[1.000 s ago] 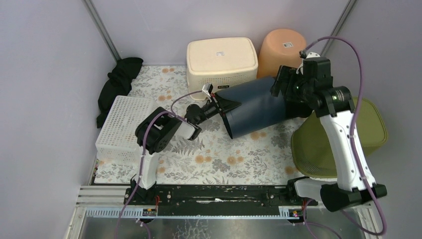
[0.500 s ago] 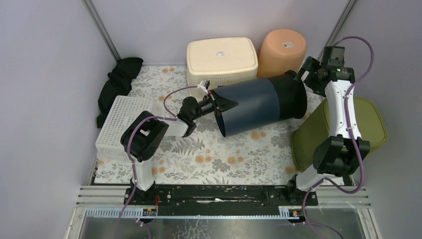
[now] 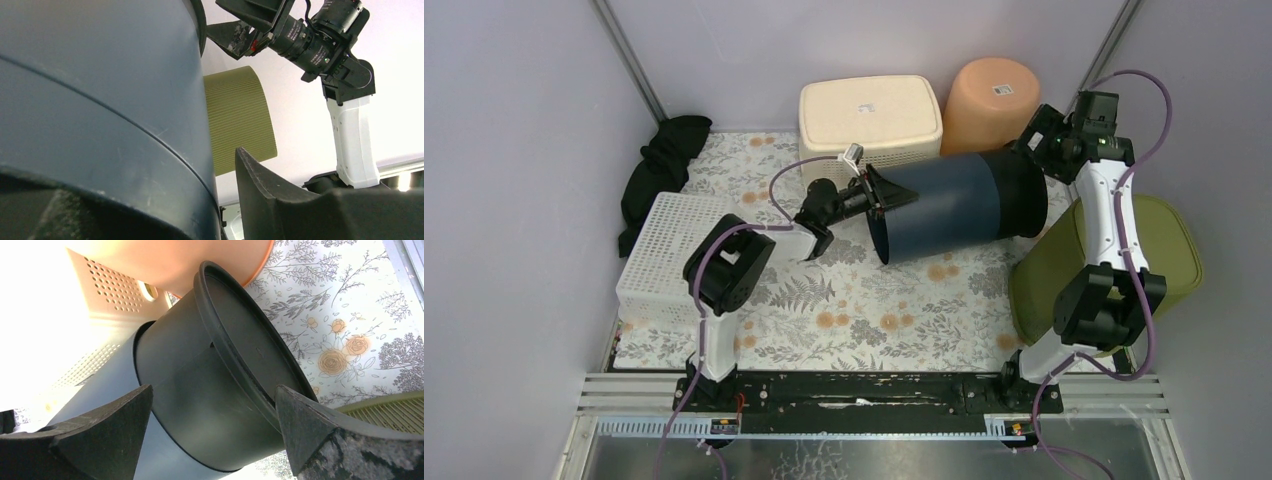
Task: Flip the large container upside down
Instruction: Turn the container upside down at the center of the board.
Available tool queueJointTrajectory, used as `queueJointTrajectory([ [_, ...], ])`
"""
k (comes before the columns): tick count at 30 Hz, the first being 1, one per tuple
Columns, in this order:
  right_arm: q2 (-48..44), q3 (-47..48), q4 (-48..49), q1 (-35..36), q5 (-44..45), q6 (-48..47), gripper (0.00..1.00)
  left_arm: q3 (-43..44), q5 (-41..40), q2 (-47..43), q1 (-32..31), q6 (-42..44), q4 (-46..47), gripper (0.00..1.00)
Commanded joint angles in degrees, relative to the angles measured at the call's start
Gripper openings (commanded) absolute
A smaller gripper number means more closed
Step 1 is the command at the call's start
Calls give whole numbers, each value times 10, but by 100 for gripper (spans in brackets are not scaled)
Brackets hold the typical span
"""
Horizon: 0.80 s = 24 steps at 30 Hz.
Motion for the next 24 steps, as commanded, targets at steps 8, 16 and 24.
queueJointTrajectory([
  [8,-32,-49,13,51,-116,21,96,145,-15,64,-60,43,-70,49],
  [16,-53,-74,18,92,-132,29,96,197,-40,107,-74,40,-71,49],
  [24,-69,-89,18,115,-128,30,96,194,-51,132,-84,26,-41,38],
])
